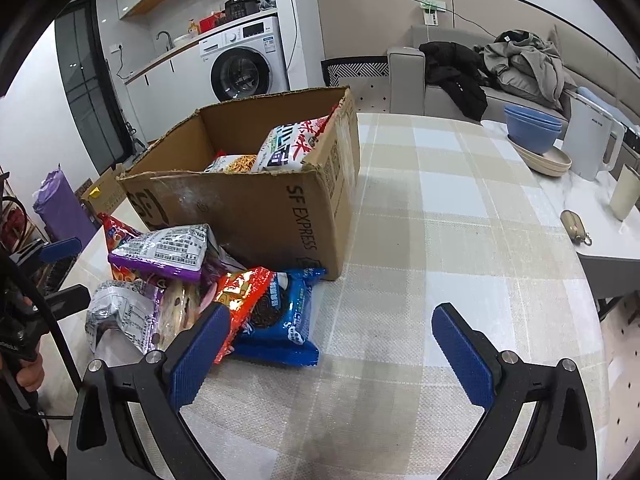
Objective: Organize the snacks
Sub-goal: 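Move both grippers back from the box toward the remaining snacks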
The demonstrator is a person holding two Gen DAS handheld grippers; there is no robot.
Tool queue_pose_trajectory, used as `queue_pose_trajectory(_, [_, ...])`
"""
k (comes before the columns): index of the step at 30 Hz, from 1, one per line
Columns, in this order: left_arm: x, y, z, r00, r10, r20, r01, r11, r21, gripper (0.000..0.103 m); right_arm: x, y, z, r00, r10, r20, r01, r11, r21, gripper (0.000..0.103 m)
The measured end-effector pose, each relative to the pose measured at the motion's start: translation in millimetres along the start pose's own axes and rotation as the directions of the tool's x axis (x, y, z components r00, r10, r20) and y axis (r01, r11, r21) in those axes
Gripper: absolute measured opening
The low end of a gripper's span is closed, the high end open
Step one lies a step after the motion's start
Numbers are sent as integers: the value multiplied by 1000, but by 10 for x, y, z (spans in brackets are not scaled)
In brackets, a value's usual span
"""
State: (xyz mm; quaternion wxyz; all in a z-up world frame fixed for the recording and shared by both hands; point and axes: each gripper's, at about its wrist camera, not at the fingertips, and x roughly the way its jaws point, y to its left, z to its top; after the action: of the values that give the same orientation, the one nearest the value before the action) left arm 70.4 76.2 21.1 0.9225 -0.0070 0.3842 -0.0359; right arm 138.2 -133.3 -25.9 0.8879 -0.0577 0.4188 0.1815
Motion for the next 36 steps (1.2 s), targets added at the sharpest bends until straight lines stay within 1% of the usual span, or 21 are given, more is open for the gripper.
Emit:
queue_pose_trajectory(3, [8,15,-8,1000,-14,-5,14,1000,-5,102,28,-2,-6,1000,1,-10,-1,1000,2,102])
queue_pose_trajectory(9, [59,-49,-39,999,-17,-32,18,999,33,102,43,-52,-9,1000,0,-14,0,1000,14,102])
queue_pose_trajectory(12, [107,-98,-62,999,-20,-49,22,998,52,102,46,-144,-3,1000,-20,-20,21,999,37,102])
queue_pose_trajectory(16, [177,-159,-106,997,-26,-73,32,996,81,102,133,-235,-26,998,-25,-63,29,997,72,102])
queue_pose_trajectory(20, [248,-213,-147,995,-29,-95,39,994,104,102,222,-148,-63,996,-4,-94,8,999,38,102])
queue_pose_trajectory(24, [316,-229,-180,991,-55,-119,68,992,108,102,280,-2,-102,993,15,-114,-17,1000,-16,102])
queue_pose_trajectory(30, [428,-244,-201,987,-56,-151,75,990,117,102,345,114,-132,990,45,-130,-50,998,-36,102])
queue_pose_trajectory(36, [535,-226,-206,984,-44,-175,67,990,124,102,433,233,-158,989,41,-143,-48,998,-47,102])
